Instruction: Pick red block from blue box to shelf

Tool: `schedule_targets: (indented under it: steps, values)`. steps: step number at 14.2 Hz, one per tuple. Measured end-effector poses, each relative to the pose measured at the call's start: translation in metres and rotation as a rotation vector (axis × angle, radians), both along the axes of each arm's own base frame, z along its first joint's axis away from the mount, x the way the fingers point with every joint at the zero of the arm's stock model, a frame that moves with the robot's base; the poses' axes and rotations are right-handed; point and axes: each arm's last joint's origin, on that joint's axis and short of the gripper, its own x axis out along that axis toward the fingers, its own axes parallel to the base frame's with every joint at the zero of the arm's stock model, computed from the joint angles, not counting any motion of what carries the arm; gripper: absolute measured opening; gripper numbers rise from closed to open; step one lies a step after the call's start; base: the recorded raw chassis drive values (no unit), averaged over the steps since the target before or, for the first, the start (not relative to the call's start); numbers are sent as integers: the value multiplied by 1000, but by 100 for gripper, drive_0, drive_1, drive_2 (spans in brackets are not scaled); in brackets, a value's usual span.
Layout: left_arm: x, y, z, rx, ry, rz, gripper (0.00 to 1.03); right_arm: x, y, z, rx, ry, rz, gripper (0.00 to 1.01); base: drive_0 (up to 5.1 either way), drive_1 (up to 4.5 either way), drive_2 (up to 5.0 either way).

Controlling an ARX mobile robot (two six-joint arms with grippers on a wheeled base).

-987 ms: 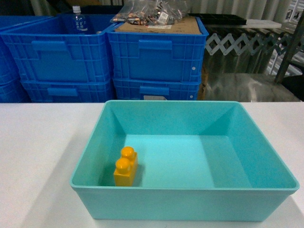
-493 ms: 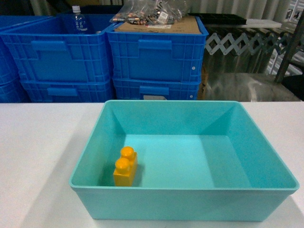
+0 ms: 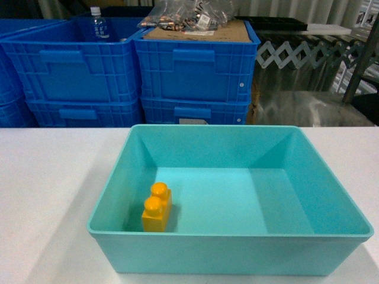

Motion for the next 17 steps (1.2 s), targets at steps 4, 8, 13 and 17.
schedule_targets:
  steps: [4,8,13,17]
  values:
    - [0,0,0,0,0,0,98,-9,0,-1,0,13,0,29,0,0,0]
    - [0,0,0,0,0,0,98,-16,0,-1,0,15,0,29,0,0,0]
    - [0,0,0,0,0,0,98,-23,0,-2,0,18,0,29,0,0,0]
    - [0,0,0,0,0,0,98,-34,0,-2,0,3,2,29,0,0,0]
